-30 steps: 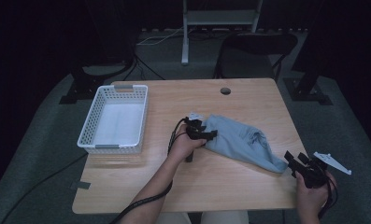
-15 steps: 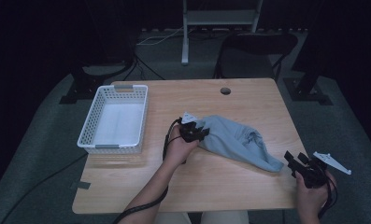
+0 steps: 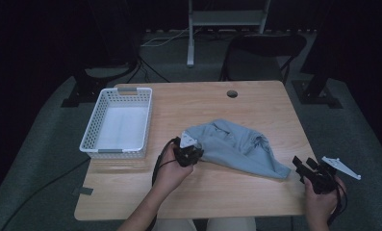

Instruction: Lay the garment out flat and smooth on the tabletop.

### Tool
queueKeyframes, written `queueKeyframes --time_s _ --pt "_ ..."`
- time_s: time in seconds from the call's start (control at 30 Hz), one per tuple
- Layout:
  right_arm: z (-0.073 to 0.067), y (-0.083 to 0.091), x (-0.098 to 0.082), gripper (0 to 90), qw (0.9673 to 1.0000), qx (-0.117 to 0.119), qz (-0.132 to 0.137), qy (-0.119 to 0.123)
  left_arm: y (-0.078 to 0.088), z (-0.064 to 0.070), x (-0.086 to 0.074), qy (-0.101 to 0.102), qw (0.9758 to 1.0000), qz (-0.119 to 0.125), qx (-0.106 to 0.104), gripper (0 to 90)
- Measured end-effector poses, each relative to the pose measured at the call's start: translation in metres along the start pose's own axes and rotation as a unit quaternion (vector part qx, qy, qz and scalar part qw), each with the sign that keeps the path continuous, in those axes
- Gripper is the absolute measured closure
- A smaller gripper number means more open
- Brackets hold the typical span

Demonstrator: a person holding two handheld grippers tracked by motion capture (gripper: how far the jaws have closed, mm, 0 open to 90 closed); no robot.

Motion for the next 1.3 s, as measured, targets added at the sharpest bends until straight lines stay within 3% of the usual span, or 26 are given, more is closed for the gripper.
queueKeyframes --time_s 0.07,0.2,0.43,0.67,0.77,0.9,0.97,1.07,1.17,1.23,1.3 --pt "0.000 0.000 0.000 39.9 1.0000 0.000 0.000 0.000 0.002 0.003 -0.005 -0.001 1.0000 -0.009 -0.003 90.0" --pt "0.000 0.000 0.000 39.9 1.0000 0.000 0.000 0.000 0.007 0.016 -0.026 0.020 0.9991 -0.029 -0.025 90.0" --pt "0.000 0.000 0.000 39.9 1.0000 -0.001 -0.001 0.001 0.003 0.017 -0.041 0.024 0.9980 -0.053 -0.025 90.0" --pt "0.000 0.000 0.000 40.0 1.0000 0.001 -0.001 0.000 -0.001 0.017 -0.049 0.024 0.9979 -0.055 -0.023 89.9" --pt "0.000 0.000 0.000 39.9 1.0000 0.000 -0.002 0.001 -0.001 0.015 -0.051 0.036 0.9981 -0.043 -0.027 89.9" --pt "0.000 0.000 0.000 39.9 1.0000 0.000 -0.002 0.000 0.000 0.015 -0.052 0.033 0.9983 -0.039 -0.030 89.3" --pt "0.000 0.000 0.000 39.9 1.0000 0.000 -0.002 0.000 0.004 0.017 -0.051 0.033 0.9981 -0.041 -0.032 82.7" --pt "0.000 0.000 0.000 39.9 1.0000 0.002 -0.003 -0.001 0.014 0.014 -0.043 0.023 0.9993 -0.016 -0.023 72.2" --pt "0.000 0.000 0.000 39.9 1.0000 0.002 -0.002 -0.001 0.025 0.002 -0.034 0.030 0.9992 0.021 -0.014 54.6" --pt "0.000 0.000 0.000 39.9 1.0000 0.003 -0.003 -0.002 0.027 -0.006 -0.029 0.027 0.9983 0.048 -0.018 50.0" --pt "0.000 -0.001 0.000 39.9 1.0000 0.003 -0.003 -0.001 0.025 -0.012 -0.027 0.025 0.9978 0.057 -0.025 49.5"
Point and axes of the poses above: each handheld gripper's, and its own axes: y roughly backward along the jaws, x roughly out of its top, z roughly to its right, the point moved 5 cm from there along -y, roughly forward along the jaws, and after that the axes turned 10 degrees about -x, right-handed, at the moved point
